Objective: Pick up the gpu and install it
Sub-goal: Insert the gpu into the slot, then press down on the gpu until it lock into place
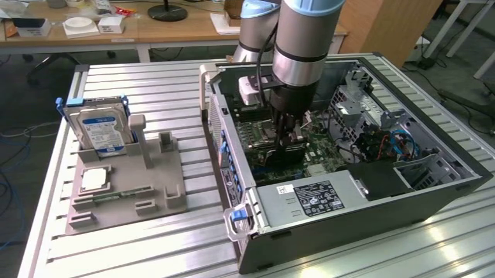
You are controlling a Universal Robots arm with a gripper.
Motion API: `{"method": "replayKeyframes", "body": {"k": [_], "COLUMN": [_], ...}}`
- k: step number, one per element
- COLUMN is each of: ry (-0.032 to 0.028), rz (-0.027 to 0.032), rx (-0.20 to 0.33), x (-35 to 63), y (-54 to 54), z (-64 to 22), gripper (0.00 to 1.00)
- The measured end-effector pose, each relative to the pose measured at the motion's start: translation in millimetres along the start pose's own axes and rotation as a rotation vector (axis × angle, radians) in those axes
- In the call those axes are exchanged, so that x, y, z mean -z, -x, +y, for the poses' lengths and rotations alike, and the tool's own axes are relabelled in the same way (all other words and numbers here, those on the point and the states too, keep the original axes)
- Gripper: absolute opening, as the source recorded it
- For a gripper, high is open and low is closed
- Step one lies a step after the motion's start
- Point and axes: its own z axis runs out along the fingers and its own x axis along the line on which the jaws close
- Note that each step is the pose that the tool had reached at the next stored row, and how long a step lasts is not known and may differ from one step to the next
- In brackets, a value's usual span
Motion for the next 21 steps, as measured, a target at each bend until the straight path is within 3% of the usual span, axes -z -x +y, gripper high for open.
{"method": "replayKeyframes", "body": {"k": [1, 4, 19, 21], "ry": [0.0000, 0.0000, 0.0000, 0.0000], "rz": [0.0001, 0.0000, 0.0001, 0.0004], "rx": [0.000, 0.000, 0.000, -0.003], "x": [0.0, 0.0, 0.0, 0.4], "y": [0.0, 0.0, 0.0, -0.1], "z": [0.0, 0.0, 0.0, 3.0], "gripper": [0.14, 0.10, 0.10, 0.10]}}
